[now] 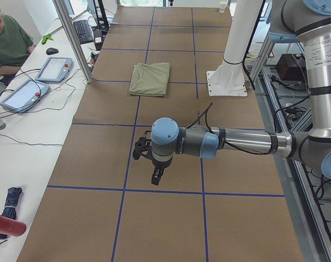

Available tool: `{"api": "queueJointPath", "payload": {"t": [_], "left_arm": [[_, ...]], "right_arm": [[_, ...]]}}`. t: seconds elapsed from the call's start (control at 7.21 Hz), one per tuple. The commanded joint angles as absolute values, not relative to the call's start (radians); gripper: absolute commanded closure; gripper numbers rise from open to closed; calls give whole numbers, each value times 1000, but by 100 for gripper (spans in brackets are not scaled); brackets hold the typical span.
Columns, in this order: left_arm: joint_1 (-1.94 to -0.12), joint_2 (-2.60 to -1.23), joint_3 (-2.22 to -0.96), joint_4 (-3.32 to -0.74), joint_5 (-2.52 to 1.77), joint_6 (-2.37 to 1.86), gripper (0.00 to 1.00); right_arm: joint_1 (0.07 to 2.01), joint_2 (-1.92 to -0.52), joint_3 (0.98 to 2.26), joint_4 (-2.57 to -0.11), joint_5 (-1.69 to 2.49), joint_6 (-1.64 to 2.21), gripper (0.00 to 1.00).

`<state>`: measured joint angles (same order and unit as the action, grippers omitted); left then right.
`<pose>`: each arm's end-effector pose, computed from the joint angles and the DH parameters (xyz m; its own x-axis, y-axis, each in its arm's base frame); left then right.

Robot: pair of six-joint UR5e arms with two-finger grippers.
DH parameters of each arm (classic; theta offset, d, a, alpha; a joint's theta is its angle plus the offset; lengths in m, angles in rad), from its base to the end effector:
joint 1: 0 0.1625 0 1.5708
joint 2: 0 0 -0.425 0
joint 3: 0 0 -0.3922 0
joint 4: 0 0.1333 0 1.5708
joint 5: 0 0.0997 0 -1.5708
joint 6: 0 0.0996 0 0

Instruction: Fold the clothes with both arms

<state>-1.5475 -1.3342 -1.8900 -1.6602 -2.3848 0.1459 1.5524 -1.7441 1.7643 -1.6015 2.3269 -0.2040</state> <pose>-0.0515 -0.4025 0.5936 0.6729 0.2821 -0.6838 -0.1221 0.9541 0.2735 0.0573 -0.4189 0.6467 0.7087 -0.2086 0.6740 0.1654 0.9778 0.1287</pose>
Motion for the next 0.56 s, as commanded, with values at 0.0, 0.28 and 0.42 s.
{"api": "queueJointPath", "payload": {"t": [0.0, 0.28, 0.42], "left_arm": [[-1549, -1327, -1921, -1660, -2384, 146, 0], [-1549, -1327, -1919, -1658, -2384, 143, 0], [-1549, -1325, -1917, -1658, -2384, 143, 0]], "right_arm": [[1552, -1744, 1764, -1601, 2326, -204, 0], [1552, -1743, 1766, -1601, 2327, -204, 0], [1552, -1743, 1767, -1601, 2330, -204, 0]]}}
